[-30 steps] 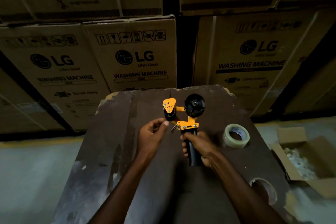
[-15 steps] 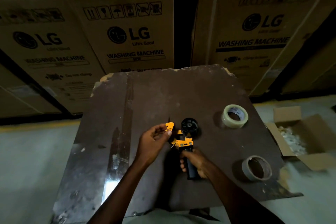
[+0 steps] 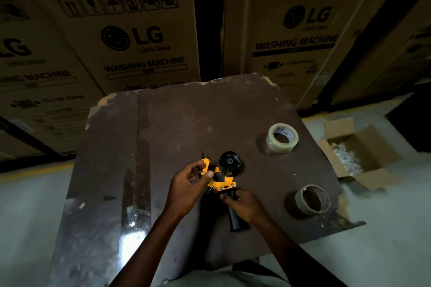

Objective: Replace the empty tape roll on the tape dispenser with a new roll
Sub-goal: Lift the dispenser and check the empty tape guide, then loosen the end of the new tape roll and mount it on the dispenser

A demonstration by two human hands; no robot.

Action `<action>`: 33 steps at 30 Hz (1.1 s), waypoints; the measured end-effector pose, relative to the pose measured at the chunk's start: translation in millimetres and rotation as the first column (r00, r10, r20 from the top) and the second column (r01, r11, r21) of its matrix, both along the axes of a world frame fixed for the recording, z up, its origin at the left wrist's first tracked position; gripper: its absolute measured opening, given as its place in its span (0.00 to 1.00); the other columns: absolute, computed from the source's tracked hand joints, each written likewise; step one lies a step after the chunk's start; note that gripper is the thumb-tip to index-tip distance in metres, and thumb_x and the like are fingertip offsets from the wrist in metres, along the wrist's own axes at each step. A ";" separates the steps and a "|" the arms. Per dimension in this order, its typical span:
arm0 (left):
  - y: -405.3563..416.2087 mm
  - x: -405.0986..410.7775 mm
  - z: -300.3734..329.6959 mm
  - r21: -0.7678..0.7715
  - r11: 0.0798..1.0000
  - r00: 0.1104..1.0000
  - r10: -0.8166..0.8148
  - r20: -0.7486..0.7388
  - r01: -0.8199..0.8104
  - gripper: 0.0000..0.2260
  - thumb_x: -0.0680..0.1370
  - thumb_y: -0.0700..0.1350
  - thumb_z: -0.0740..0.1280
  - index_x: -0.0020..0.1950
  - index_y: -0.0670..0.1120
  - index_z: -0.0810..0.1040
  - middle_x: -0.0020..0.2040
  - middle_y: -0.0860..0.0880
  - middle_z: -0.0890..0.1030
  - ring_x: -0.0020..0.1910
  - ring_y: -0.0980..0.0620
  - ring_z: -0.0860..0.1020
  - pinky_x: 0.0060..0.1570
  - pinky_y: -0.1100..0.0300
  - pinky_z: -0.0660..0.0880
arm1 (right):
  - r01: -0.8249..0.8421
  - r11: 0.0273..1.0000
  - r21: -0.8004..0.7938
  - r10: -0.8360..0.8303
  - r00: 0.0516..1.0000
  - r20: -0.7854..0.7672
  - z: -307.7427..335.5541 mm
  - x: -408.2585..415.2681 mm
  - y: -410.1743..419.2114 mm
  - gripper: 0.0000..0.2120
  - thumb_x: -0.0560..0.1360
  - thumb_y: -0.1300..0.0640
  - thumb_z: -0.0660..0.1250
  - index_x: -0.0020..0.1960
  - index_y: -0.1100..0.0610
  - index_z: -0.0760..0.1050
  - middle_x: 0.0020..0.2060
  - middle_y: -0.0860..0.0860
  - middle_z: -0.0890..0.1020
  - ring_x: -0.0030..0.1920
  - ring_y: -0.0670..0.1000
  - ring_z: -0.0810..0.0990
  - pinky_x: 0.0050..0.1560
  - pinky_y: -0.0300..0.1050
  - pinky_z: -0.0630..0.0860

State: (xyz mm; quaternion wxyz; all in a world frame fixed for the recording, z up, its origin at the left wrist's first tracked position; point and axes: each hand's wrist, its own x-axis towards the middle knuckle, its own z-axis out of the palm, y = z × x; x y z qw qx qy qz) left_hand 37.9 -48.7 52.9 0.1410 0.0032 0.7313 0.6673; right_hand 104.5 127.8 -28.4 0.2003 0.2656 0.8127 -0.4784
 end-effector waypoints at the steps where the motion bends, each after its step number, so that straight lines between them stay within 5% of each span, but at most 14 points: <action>1: 2.5 -1.3 -1.5 0.001 1.000 1.000 -0.021 0.003 0.021 0.15 0.73 0.39 0.75 0.58 0.48 0.80 0.55 0.48 0.84 0.56 0.50 0.82 0.61 0.50 0.77 | -0.028 0.993 0.114 0.030 0.999 -0.020 1.8 1.8 3.1 0.22 0.66 0.29 0.66 0.37 0.48 0.77 0.38 0.50 0.84 0.40 0.51 0.82 0.44 0.51 0.77; 4: 13.6 -6.9 -8.7 0.011 0.997 0.997 -0.074 0.016 0.074 0.15 0.72 0.41 0.76 0.58 0.48 0.80 0.54 0.49 0.84 0.55 0.51 0.82 0.57 0.53 0.78 | 0.055 0.956 0.287 -0.020 0.992 -0.124 14.7 8.7 11.5 0.24 0.66 0.27 0.61 0.41 0.49 0.72 0.40 0.48 0.82 0.44 0.53 0.82 0.46 0.52 0.78; 8: 36.2 -11.4 -10.5 0.017 0.988 0.988 -0.155 0.005 0.155 0.13 0.73 0.39 0.74 0.56 0.51 0.79 0.54 0.49 0.84 0.53 0.54 0.82 0.51 0.65 0.78 | 0.184 0.912 0.367 -0.083 0.958 -0.274 26.0 16.2 31.8 0.32 0.69 0.30 0.63 0.64 0.49 0.72 0.58 0.51 0.80 0.60 0.54 0.79 0.60 0.53 0.76; 11: 57.7 -14.6 -13.5 0.014 0.979 0.979 -0.204 0.002 0.203 0.14 0.73 0.39 0.75 0.56 0.48 0.79 0.54 0.49 0.84 0.52 0.57 0.82 0.47 0.68 0.77 | 0.240 0.868 0.435 -0.059 0.919 -0.389 40.3 15.0 61.4 0.32 0.71 0.34 0.65 0.67 0.53 0.71 0.61 0.54 0.78 0.62 0.57 0.77 0.60 0.54 0.76; 16: 103.0 -23.2 -17.5 -0.014 0.970 0.970 -0.243 0.003 0.243 0.17 0.71 0.47 0.76 0.59 0.50 0.79 0.57 0.48 0.83 0.57 0.53 0.81 0.60 0.54 0.77 | 0.180 0.796 0.578 0.140 0.874 -0.465 51.6 -8.7 130.3 0.33 0.72 0.41 0.69 0.70 0.59 0.69 0.62 0.57 0.78 0.62 0.58 0.77 0.58 0.50 0.75; 19: 135.4 -28.5 -15.2 -0.050 0.972 0.973 -0.232 -0.011 0.231 0.21 0.68 0.55 0.76 0.59 0.54 0.79 0.57 0.50 0.83 0.57 0.56 0.81 0.61 0.52 0.77 | 0.092 0.816 0.570 0.190 0.889 -0.416 48.1 -34.8 172.6 0.38 0.69 0.42 0.70 0.73 0.57 0.66 0.69 0.57 0.73 0.67 0.58 0.73 0.65 0.51 0.72; 22: 168.1 -30.8 -13.3 -0.044 0.982 0.983 -0.182 0.015 0.182 0.18 0.70 0.53 0.76 0.58 0.55 0.78 0.57 0.49 0.84 0.55 0.56 0.81 0.61 0.51 0.78 | -0.078 0.816 0.573 0.297 0.907 -0.300 43.3 -65.0 213.7 0.44 0.63 0.42 0.69 0.75 0.56 0.63 0.74 0.57 0.68 0.73 0.60 0.68 0.70 0.55 0.70; 25: 197.7 -31.3 -16.5 -0.048 0.991 0.992 -0.120 0.044 0.122 0.23 0.66 0.57 0.75 0.59 0.53 0.78 0.57 0.49 0.83 0.57 0.53 0.81 0.62 0.47 0.76 | -0.290 0.715 0.636 0.478 0.867 -0.143 38.0 -94.9 250.2 0.51 0.61 0.44 0.73 0.79 0.55 0.57 0.78 0.60 0.59 0.76 0.62 0.61 0.73 0.57 0.65; 30: 227.6 -27.0 -25.1 -0.071 0.997 0.996 -0.013 0.086 0.019 0.20 0.68 0.49 0.75 0.58 0.49 0.78 0.57 0.44 0.83 0.57 0.48 0.81 0.63 0.44 0.76 | -0.569 0.501 0.652 0.705 0.705 0.073 28.9 -142.6 278.5 0.60 0.60 0.42 0.80 0.81 0.46 0.46 0.80 0.60 0.47 0.78 0.66 0.52 0.75 0.59 0.60; 33: 233.9 -22.5 -26.3 -0.080 0.997 0.994 0.027 0.104 -0.018 0.21 0.66 0.53 0.75 0.57 0.51 0.78 0.56 0.44 0.83 0.56 0.48 0.82 0.62 0.45 0.76 | -0.676 0.489 0.551 0.749 0.650 0.132 22.6 -160.3 282.3 0.62 0.59 0.45 0.81 0.81 0.44 0.44 0.81 0.59 0.47 0.79 0.65 0.50 0.75 0.58 0.60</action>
